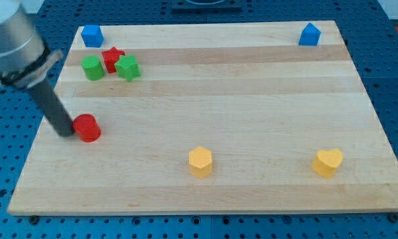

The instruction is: Place the red circle below the green star

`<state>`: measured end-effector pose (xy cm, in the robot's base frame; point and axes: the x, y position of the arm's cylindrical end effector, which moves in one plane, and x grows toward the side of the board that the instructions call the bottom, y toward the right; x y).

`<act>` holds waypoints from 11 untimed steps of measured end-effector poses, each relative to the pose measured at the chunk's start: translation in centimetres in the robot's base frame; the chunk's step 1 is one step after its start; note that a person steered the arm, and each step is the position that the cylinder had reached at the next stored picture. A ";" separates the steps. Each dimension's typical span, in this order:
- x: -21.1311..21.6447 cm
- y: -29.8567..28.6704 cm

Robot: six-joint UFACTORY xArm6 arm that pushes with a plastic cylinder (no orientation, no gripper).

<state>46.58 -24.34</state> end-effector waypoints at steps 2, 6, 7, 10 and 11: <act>0.7 -2.0; 1.0 1.8; 4.1 1.8; -3.9 5.2; -4.6 5.6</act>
